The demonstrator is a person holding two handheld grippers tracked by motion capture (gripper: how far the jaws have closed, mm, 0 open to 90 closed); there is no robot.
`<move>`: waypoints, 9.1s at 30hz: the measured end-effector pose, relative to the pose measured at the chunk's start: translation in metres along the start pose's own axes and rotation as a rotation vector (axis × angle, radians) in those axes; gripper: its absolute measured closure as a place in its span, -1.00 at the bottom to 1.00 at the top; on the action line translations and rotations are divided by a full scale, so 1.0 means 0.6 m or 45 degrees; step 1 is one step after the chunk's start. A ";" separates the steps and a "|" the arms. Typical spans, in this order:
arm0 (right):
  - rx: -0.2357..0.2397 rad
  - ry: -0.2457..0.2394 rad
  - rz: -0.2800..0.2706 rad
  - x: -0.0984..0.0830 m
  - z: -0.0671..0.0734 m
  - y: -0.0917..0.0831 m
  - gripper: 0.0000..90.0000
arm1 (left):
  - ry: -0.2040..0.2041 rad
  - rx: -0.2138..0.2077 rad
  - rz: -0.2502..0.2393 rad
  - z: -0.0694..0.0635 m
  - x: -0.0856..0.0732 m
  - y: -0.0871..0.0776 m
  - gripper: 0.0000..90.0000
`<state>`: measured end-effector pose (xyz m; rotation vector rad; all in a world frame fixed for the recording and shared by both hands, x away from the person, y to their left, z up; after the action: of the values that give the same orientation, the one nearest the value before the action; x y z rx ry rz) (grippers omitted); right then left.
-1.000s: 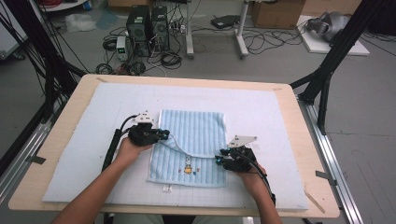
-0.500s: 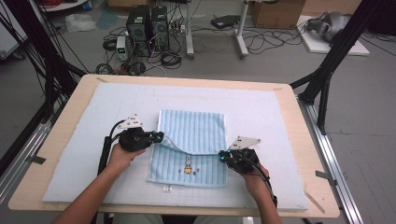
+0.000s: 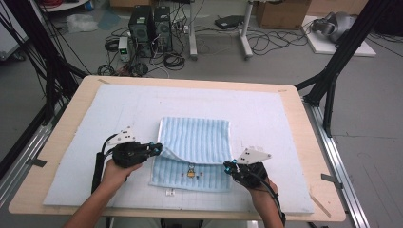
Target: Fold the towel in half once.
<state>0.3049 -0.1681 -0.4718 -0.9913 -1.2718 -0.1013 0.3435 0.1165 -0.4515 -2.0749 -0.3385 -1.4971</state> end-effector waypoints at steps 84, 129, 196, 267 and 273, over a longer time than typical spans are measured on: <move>-0.353 0.068 0.018 0.094 -0.218 0.154 0.93 | -0.171 0.318 0.093 0.183 0.019 0.095 0.01; -0.211 0.313 0.205 0.044 -0.162 0.147 0.54 | -0.136 0.302 0.352 0.166 0.005 0.142 0.48; -0.195 0.221 0.028 -0.021 -0.040 0.012 0.01 | -0.053 0.154 0.239 0.001 -0.066 0.025 0.83; -0.092 0.197 0.119 -0.025 -0.030 0.025 0.39 | -0.009 0.296 0.292 0.046 -0.062 0.015 0.66; -0.208 0.205 -0.024 0.004 -0.075 0.009 -0.07 | -0.038 0.260 0.086 0.071 -0.029 -0.004 0.33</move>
<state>0.3426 -0.1937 -0.4707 -1.0884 -1.1382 -0.2985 0.3702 0.1444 -0.4768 -1.9302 -0.4106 -1.3346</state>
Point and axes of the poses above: each handheld gripper's, and its own axes: y roughly forward along the jaws, x roughly out of its top, z roughly to its left, the point moved 8 cm from there along y, roughly forward along the jaws, and after that the axes turned 4 degrees about -z, right-handed, at the moved point
